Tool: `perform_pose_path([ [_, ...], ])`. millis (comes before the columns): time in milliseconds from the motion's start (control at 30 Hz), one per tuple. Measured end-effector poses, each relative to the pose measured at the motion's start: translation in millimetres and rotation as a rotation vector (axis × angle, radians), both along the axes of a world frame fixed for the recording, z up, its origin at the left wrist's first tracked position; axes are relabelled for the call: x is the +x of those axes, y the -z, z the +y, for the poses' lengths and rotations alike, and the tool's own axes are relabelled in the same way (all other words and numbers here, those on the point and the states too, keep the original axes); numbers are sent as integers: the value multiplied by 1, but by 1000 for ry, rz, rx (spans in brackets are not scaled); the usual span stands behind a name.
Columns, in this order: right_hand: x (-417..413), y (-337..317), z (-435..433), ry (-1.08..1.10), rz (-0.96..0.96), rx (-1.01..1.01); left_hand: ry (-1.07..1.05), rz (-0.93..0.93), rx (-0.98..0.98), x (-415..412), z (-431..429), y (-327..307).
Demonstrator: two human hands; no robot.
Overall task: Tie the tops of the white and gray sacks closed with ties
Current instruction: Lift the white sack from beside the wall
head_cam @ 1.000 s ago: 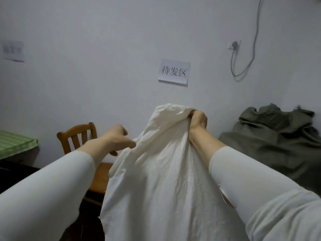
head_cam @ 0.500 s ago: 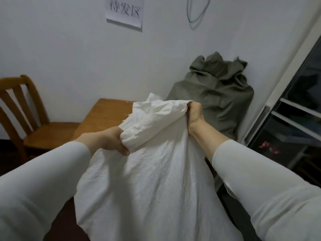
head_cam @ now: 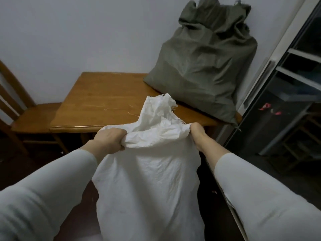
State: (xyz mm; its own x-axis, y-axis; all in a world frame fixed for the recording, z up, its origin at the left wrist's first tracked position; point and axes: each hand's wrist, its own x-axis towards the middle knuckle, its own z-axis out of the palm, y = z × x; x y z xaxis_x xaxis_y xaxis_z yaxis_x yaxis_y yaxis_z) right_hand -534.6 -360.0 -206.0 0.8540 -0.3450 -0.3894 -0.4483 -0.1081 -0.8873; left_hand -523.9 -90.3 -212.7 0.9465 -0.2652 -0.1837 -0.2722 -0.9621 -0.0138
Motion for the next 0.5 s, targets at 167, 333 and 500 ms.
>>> perform_pose_path([
  [167, 15, 84, -8, 2, 199, -64, 27, 56, 65, 17, -6, 65],
  [333, 15, 169, 1, -14, 369, -114, 4, 212, 105, 6, 1, 145],
  [500, -12, 235, -10, 25, 522, -194, 54, 409, 34, -28, -22, 218],
])
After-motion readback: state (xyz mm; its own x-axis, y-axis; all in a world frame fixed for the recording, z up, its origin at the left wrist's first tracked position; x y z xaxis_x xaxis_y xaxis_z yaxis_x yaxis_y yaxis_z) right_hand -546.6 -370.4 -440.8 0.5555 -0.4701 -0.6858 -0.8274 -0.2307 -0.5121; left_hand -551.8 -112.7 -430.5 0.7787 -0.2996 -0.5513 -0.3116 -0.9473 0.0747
